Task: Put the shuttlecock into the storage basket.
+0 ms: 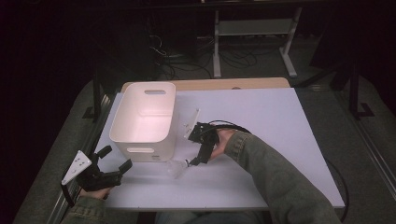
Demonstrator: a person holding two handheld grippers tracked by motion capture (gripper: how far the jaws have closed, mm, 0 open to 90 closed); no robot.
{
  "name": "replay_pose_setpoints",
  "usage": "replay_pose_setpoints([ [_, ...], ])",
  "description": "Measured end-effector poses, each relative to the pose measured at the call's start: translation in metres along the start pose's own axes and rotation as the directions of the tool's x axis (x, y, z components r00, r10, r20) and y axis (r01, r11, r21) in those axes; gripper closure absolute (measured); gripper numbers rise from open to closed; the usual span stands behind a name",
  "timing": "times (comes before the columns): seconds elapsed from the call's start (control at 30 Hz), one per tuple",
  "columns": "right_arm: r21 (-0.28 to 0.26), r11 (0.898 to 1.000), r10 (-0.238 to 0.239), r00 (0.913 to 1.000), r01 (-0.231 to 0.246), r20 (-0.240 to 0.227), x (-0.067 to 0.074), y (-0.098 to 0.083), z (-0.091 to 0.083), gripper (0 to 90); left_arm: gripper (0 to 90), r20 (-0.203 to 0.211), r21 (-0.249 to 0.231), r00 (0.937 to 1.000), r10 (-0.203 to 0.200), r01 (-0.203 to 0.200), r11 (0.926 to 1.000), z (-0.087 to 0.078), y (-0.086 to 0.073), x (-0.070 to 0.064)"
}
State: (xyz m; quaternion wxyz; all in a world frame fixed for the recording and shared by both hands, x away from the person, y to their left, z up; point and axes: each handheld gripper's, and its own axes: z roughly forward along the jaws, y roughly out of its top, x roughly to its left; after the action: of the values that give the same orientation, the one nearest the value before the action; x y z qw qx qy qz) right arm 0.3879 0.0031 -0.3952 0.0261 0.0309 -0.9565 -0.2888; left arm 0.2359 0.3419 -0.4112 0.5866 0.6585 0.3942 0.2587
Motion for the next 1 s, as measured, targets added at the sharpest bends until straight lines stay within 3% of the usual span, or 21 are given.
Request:
replay_pose_setpoints([
  [0.13, -0.009, 1.0, -0.023, 0.9994, 0.023, -0.027, -0.002, 0.003, 0.003, 3.2, 0.0, -0.005, -0.001, 1.0, -0.001, 0.001, 1.0, -0.001, 0.0, 0.0],
  [0.2, -0.001, 1.0, -0.018, 0.9995, 0.018, -0.025, -0.004, 0.005, 0.005, 3.3, 0.0, -0.005, -0.003, 1.0, -0.001, 0.001, 1.0, -0.001, 0.0, 0.0],
  [0.43, 0.001, 1.0, 0.008, 0.9962, -0.008, -0.087, -0.011, 0.003, 0.02, 13.3, 0.0, -0.003, -0.007, 1.0, -0.004, 0.004, 1.0, -0.001, 0.0, -0.001],
  [0.53, 0.024, 1.0, -0.002, 0.9962, 0.004, -0.088, -0.009, 0.004, 0.023, 13.8, 0.0, -0.005, -0.006, 1.0, -0.003, 0.003, 1.0, -0.002, 0.0, 0.0],
  [0.57, 0.015, 0.999, -0.037, 0.9957, 0.038, -0.085, -0.009, 0.005, 0.026, 14.4, 0.0, -0.004, -0.006, 1.0, -0.004, 0.004, 1.0, -0.002, -0.001, 0.0],
  [0.67, 0.023, 0.998, -0.059, 0.9946, 0.061, -0.086, -0.008, 0.006, 0.03, 15.9, 0.0, -0.003, -0.005, 1.0, -0.001, 0.001, 1.0, -0.001, 0.0, 0.0],
  [0.77, 0.033, 0.998, -0.056, 0.9938, 0.06, -0.096, -0.006, 0.006, 0.033, 17.6, 0.0, -0.003, -0.004, 1.0, -0.001, 0.001, 1.0, -0.001, 0.0, 0.0],
  [0.8, 0.048, 0.998, -0.036, 0.9941, 0.041, -0.103, -0.004, 0.007, 0.034, 18.0, 0.0, -0.004, -0.006, 1.0, 0.0, 0.0, 1.0, -0.001, 0.0, 0.0],
  [0.9, 0.032, 0.996, -0.077, 0.9921, 0.081, -0.099, -0.006, 0.007, 0.037, 19.5, 0.0, -0.004, -0.005, 1.0, 0.001, -0.001, 1.0, -0.001, 0.0, 0.0],
  [1.0, 0.033, 0.996, -0.074, 0.9913, 0.078, -0.109, -0.005, 0.007, 0.037, 21.9, 0.0, -0.001, -0.012, 1.0, -0.008, 0.008, 0.9999, -0.001, 0.0, -0.001],
])
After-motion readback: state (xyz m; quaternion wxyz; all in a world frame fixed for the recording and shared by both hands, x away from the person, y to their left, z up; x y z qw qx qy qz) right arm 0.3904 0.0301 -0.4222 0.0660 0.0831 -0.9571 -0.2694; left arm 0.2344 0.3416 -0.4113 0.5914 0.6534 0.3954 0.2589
